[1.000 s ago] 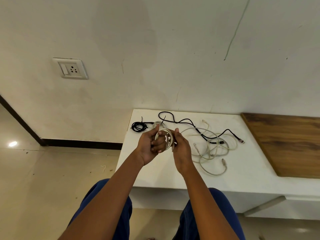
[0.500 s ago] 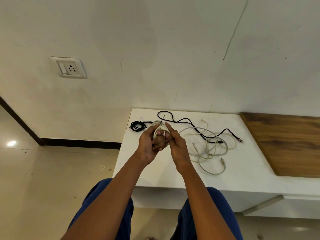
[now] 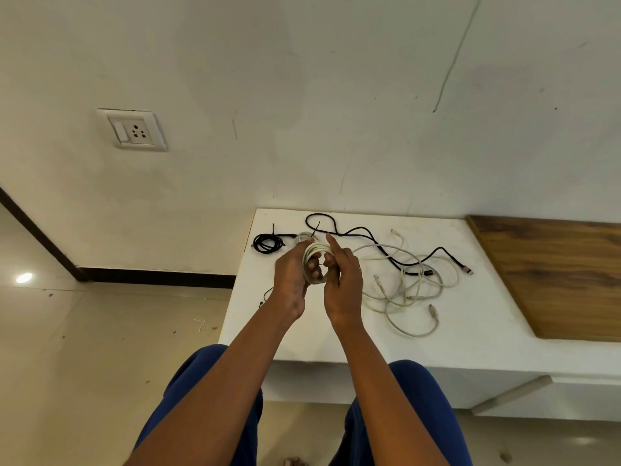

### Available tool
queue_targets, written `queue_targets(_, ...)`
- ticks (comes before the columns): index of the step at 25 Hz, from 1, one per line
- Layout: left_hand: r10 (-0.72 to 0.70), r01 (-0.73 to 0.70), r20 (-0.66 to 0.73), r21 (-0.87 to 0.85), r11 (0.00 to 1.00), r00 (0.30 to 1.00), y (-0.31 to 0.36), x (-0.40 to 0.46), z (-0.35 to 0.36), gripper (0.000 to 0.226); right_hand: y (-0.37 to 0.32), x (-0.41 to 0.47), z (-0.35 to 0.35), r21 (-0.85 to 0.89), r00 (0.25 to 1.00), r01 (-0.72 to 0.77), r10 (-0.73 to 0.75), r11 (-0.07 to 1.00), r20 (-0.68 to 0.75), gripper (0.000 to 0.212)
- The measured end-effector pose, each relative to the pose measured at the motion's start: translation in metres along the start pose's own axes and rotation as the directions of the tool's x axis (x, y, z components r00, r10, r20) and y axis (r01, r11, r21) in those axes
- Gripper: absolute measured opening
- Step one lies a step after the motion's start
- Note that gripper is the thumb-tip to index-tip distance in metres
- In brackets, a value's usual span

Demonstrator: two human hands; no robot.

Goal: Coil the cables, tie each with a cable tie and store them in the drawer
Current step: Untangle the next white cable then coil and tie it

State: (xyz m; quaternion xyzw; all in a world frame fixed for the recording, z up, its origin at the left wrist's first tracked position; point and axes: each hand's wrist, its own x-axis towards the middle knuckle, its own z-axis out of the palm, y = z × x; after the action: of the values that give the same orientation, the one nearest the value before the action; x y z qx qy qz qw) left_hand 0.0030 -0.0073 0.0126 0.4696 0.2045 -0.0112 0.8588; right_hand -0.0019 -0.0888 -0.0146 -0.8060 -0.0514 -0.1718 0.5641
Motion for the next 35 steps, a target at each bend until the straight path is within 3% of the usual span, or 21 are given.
queue_targets(2, 0.063, -0.064, 0.017, 0.121, 0.991, 0.998, -0.002, 0.002, -0.003, 0.027, -0.001, 0.000, 0.000, -0.001, 1.000, -0.014, 0.014, 1.000, -0.014, 0.046)
queue_targets(4, 0.174, -0.193, 0.086, 0.365, 0.911, 0.981, -0.003, 0.003, -0.007, 0.036, -0.001, 0.001, -0.001, 0.007, 0.999, -0.007, 0.008, 1.000, -0.041, 0.048)
queue_targets(6, 0.297, -0.368, 0.218, 0.554, 0.747, 0.930, -0.001, 0.003, -0.013, 0.036, 0.000, 0.001, -0.004, 0.035, 0.998, -0.026, 0.028, 0.999, -0.059, 0.050)
queue_targets(8, 0.385, -0.555, 0.403, 0.661, 0.506, 0.831, 0.002, 0.004, -0.022, 0.034, 0.001, 0.002, -0.005, 0.089, 0.992, -0.095, 0.102, 0.991, -0.071, 0.049)
queue_targets(10, 0.359, -0.620, 0.518, 0.730, 0.287, 0.776, 0.001, 0.009, -0.031, 0.035, 0.002, 0.002, -0.006, 0.167, 0.980, -0.172, 0.187, 0.971, -0.075, 0.047)
queue_targets(12, 0.345, -0.612, 0.529, 0.765, 0.201, 0.775, -0.004, 0.012, -0.037, 0.030, 0.003, 0.000, -0.004, 0.363, 0.956, -0.272, 0.295, 0.891, -0.009, 0.042)
queue_targets(14, 0.404, -0.608, 0.503, 0.771, 0.189, 0.764, -0.010, 0.014, -0.037, 0.021, 0.001, -0.001, -0.002, 0.573, 0.904, -0.391, 0.418, 0.721, 0.091, 0.029)
queue_targets(16, 0.448, -0.596, 0.479, 0.786, 0.163, 0.755, -0.011, 0.016, -0.038, 0.021, 0.002, -0.001, -0.001, 0.649, 0.857, -0.461, 0.492, 0.605, 0.151, 0.026)
queue_targets(18, 0.461, -0.578, 0.463, 0.804, 0.142, 0.758, -0.011, 0.018, -0.039, 0.023, 0.002, 0.000, -0.001, 0.589, 0.844, -0.494, 0.516, 0.640, 0.148, 0.031)
queue_targets(21, 0.448, -0.548, 0.442, 0.826, 0.135, 0.777, -0.015, 0.016, -0.040, 0.022, 0.006, -0.003, 0.000, 0.342, 0.907, -0.414, 0.413, 0.843, 0.080, 0.029)
queue_targets(23, 0.447, -0.540, 0.431, 0.829, 0.147, 0.784, -0.021, 0.013, -0.038, 0.024, 0.010, -0.003, 0.001, 0.317, 0.918, -0.391, 0.389, 0.864, 0.073, 0.026)
queue_targets(25, 0.468, -0.537, 0.413, 0.827, 0.168, 0.782, -0.024, 0.012, -0.038, 0.023, 0.013, -0.002, 0.001, 0.418, 0.888, -0.452, 0.443, 0.788, 0.126, 0.032)
queue_targets(30, 0.476, -0.457, 0.298, 0.851, 0.260, 0.827, -0.030, 0.009, -0.037, 0.025, 0.013, -0.004, 0.004, 0.742, 0.801, -0.533, 0.526, 0.406, 0.287, 0.033)
queue_targets(33, 0.406, -0.443, 0.316, 0.855, 0.270, 0.858, -0.027, 0.009, -0.039, 0.031, 0.012, -0.004, 0.004, 0.733, 0.800, -0.543, 0.518, 0.410, 0.302, 0.031)
queue_targets(35, 0.254, -0.424, 0.346, 0.816, 0.393, 0.903, -0.014, 0.012, -0.046, 0.034, 0.011, -0.003, 0.003, 0.687, 0.803, -0.552, 0.524, 0.473, 0.284, 0.031)
